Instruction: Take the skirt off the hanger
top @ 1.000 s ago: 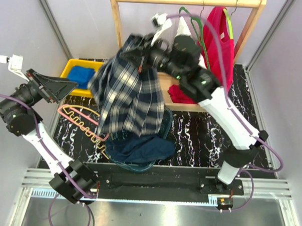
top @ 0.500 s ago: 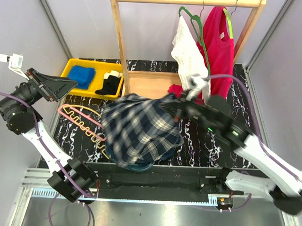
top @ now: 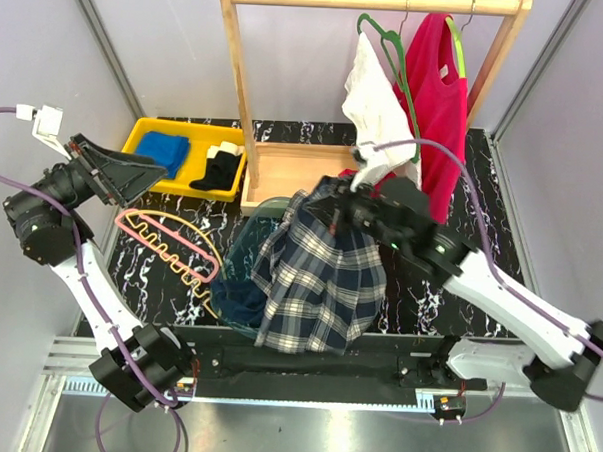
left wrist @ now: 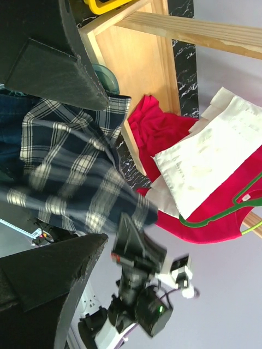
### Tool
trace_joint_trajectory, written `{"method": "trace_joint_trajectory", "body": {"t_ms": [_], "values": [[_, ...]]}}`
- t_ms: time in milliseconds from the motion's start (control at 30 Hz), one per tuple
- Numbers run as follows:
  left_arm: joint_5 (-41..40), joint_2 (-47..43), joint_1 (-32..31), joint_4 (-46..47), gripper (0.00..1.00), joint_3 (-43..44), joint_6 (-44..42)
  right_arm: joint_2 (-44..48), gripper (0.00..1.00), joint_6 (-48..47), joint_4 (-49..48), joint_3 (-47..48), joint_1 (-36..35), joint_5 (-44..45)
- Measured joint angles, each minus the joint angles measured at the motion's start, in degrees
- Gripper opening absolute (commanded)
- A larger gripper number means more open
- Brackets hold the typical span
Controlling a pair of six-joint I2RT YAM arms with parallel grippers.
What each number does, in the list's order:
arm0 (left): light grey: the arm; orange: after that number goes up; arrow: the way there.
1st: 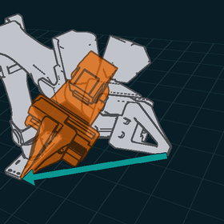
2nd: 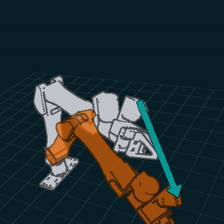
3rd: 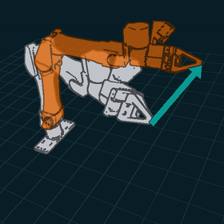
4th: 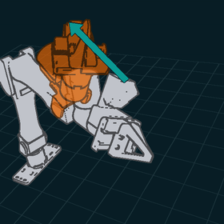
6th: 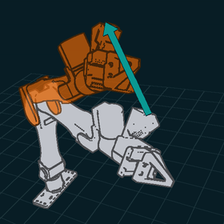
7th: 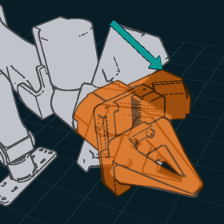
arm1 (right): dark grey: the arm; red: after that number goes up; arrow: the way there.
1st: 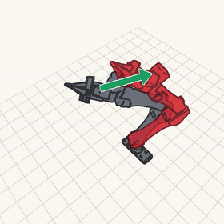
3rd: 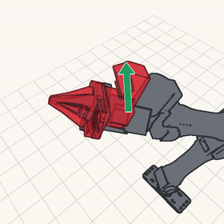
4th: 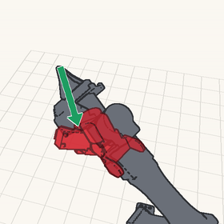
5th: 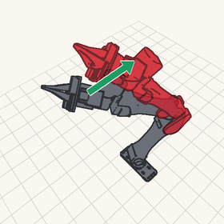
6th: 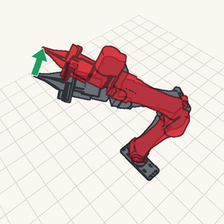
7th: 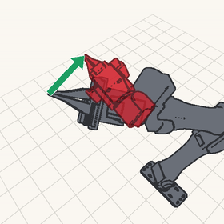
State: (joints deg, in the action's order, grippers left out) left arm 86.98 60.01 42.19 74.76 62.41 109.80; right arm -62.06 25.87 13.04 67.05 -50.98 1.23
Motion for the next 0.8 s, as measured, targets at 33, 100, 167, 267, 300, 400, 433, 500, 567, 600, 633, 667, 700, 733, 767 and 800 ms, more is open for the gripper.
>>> {"method": "trace_joint_trajectory", "body": {"t_ms": [33, 100, 167, 267, 300, 400, 433, 500, 567, 600, 633, 667, 700, 733, 767, 800], "values": [[0.0, 0.0, 0.0, 0.0, 0.99, 0.0, 0.0, -3.0, 0.00, -0.2, 0.2, 1.5, 0.0, -0.8], [0.0, -0.1, 0.0, 0.0, 0.99, 0.0, 0.0, -7.7, 0.00, -0.6, 0.1, 4.6, 0.0, -2.1], [0.0, -0.1, 0.0, 0.0, 0.99, -0.1, 0.0, -12.9, 0.00, -0.9, 0.1, 9.2, 0.0, -4.0], [0.0, -0.1, -0.1, 0.0, 0.99, -0.2, 0.0, -20.5, 0.00, -1.0, -0.3, 16.1, 0.0, -7.2], [0.0, -0.1, -0.1, 0.0, 0.99, -0.2, 0.0, -25.0, 0.00, -1.0, -1.2, 19.7, 0.0, -9.1], [0.0, -0.1, -0.2, 0.0, 0.99, -0.2, 0.0, -31.1, 0.00, -0.9, -1.2, 24.6, 0.0, -11.6], [0.0, -0.1, -0.2, 0.0, 0.99, -0.2, 0.0, -33.4, 0.00, -0.7, -1.2, 26.6, 0.0, -12.4], [0.0, -0.1, -0.2, 0.0, 0.99, -0.2, 0.1, -37.1, 0.00, -0.3, -1.5, 29.3, 0.0, -13.6], [0.0, -0.1, -0.2, 0.0, 0.99, -0.2, 0.2, -39.0, 0.00, 0.3, -2.3, 29.6, 0.0, -14.5], [0.0, 0.0, -0.2, 0.0, 0.99, -0.2, 0.2, -39.5, 0.00, 0.8, -3.1, 28.8, 0.0, -14.8], [0.0, 0.0, -0.2, 0.0, 0.99, -0.2, 0.2, -39.5, 0.00, 1.3, -4.2, 27.3, 0.0, -15.1], [0.0, 0.1, -0.2, 0.0, 0.99, -0.2, 0.2, -39.4, 0.00, 1.8, -5.0, 25.8, 0.0, -15.4], [0.0, 0.1, -0.2, 0.0, 0.99, -0.2, 0.2, -39.0, 0.00, 2.6, -7.7, 22.4, -0.1, -15.6], [0.0, 0.2, -0.2, 0.0, 0.99, -0.2, 0.2, -38.6, 0.00, 3.2, -9.1, 19.6, -0.2, -15.6], [0.0, 0.4, -0.2, 0.0, 0.99, -0.2, 0.2, -38.0, 0.00, 4.0, -10.3, 15.9, -0.3, -15.6], [0.0, 0.6, -0.2, 0.0, 0.99, -0.2, 0.2, -37.4, 0.00, 4.7, -11.7, 11.5, -0.5, -15.5]]}}
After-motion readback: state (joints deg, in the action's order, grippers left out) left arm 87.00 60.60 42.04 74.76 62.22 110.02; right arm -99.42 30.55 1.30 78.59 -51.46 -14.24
